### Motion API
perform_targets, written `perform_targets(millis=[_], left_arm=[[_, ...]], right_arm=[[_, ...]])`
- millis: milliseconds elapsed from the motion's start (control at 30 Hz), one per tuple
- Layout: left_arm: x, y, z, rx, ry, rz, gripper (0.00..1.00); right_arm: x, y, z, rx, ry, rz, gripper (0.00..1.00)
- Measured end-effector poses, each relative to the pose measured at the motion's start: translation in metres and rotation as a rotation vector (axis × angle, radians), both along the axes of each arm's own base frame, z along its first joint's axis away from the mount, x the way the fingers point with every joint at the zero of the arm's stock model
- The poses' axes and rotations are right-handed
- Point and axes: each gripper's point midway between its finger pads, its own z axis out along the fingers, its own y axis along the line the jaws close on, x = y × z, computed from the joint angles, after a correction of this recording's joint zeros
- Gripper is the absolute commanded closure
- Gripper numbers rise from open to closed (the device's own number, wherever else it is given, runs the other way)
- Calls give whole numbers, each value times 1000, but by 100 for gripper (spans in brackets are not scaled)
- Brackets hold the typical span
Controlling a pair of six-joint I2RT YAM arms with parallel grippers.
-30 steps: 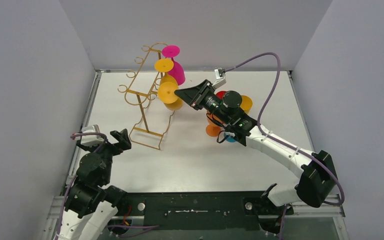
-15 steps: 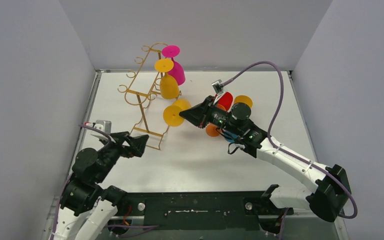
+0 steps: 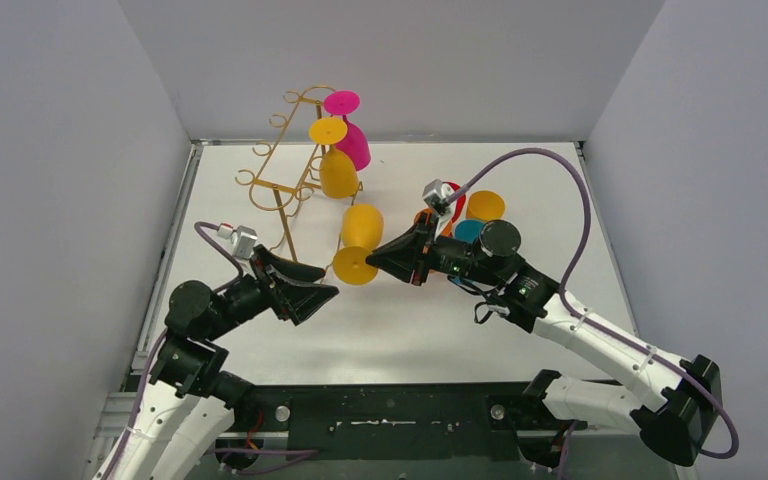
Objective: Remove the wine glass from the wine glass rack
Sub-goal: Place the wine glass at the center of the board.
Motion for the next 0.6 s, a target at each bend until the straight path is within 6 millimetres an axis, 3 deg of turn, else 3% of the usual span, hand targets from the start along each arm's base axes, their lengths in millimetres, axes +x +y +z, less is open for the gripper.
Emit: perform_targets(millis=[200, 600], left_arm=[[-6, -13, 8, -71, -3, -101, 56], [-15, -24, 5, -100, 26, -212, 76]], right_arm=[[-22, 7, -9, -45, -34, 86, 100], [-24, 7, -13, -64, -51, 90, 100]])
